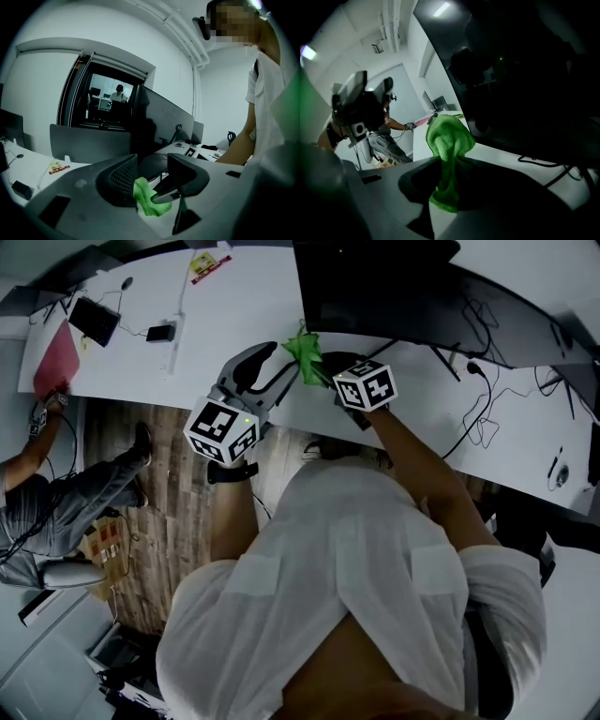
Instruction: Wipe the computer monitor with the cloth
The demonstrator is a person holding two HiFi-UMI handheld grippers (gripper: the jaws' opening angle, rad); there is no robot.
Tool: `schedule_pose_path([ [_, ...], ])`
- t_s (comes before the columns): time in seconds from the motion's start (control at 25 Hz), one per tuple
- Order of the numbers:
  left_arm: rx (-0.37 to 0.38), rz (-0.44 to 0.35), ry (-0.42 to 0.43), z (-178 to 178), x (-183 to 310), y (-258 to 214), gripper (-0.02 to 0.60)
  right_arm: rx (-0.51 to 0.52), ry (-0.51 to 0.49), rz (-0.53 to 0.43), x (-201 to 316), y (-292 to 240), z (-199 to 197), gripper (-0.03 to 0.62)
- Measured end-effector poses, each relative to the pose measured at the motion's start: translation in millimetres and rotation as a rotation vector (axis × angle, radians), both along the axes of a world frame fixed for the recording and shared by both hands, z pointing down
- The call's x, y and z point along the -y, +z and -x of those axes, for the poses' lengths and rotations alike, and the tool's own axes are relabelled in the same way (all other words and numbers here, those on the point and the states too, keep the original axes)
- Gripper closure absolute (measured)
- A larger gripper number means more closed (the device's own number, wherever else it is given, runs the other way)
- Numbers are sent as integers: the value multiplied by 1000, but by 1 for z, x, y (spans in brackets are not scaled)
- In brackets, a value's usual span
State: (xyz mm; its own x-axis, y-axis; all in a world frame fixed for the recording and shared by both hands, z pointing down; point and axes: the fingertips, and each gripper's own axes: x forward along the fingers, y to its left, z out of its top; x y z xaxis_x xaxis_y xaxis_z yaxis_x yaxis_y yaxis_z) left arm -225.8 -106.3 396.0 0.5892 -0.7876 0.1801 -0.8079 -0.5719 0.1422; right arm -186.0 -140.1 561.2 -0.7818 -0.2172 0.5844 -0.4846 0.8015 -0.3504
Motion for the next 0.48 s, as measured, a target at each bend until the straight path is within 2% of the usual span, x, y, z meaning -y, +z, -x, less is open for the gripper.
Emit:
schedule_pose_path([
  [0.16, -29, -35, -5, -3, 8, -11, 392, 107, 43, -13, -8, -42, -50, 497],
  [0.28, -45, -58, 2, -7, 13, -19, 396, 172, 119, -60, -11, -74, -108, 497],
  [0.48, -78, -93, -7, -16, 19, -28, 407, 253, 349, -244, -5, -129, -227, 496],
])
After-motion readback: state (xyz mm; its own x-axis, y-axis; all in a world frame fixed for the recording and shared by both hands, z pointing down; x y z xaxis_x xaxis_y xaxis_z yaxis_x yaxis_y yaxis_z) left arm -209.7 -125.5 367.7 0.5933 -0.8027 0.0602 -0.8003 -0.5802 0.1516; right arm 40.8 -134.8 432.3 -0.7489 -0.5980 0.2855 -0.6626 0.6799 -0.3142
